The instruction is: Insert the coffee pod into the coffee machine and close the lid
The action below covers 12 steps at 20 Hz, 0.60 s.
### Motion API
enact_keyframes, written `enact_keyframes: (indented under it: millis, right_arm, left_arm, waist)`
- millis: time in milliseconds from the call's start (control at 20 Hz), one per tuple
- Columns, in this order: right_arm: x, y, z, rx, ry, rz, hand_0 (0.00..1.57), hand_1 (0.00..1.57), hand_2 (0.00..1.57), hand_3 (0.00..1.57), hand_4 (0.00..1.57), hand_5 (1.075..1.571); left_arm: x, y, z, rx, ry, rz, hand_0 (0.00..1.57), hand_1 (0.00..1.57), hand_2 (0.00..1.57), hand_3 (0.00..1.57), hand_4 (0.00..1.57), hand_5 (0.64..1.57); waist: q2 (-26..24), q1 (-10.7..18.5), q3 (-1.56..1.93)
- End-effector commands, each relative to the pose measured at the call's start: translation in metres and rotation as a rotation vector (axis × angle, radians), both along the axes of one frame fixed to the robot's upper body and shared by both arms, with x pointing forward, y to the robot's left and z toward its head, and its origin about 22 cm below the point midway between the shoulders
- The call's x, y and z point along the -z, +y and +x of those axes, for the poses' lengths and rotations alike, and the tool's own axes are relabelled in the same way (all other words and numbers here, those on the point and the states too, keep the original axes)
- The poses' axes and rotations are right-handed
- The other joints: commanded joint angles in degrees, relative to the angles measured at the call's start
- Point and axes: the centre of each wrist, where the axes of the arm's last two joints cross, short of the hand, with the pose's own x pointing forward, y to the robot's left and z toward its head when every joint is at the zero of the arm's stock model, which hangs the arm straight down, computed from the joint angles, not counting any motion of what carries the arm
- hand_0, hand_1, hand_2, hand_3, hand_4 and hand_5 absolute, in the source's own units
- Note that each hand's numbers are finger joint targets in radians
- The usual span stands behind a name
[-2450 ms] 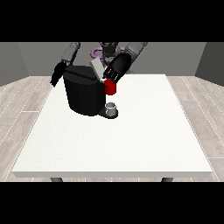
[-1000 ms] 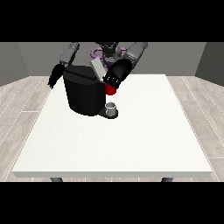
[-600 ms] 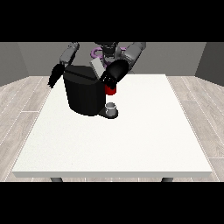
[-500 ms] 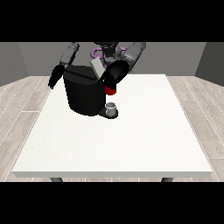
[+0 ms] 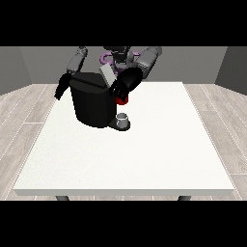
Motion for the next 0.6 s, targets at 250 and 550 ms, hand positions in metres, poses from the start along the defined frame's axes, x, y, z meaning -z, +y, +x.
enact_keyframes:
  millis: [250,550]
  right_arm:
    - [-0.003,-0.009,0.005,0.023,0.005,-0.021,0.0,0.0,0.0,0.0,0.15,1.571]
    - [0.018,0.0,-0.002,0.025,0.072,0.005,0.0,0.0,0.0,0.0,0.15,1.571]
  left_arm:
    - [-0.002,0.002,0.001,-0.029,-0.005,0.02,0.0,0.0,0.56,0.46,0.0,1.571]
    - [0.038,-0.02,0.008,-0.013,0.092,0.023,0.0,0.0,0.33,0.23,0.0,1.571]
  waist:
    - [-0.2,0.9,-0.12]
    - [-3.8,3.0,-0.12]
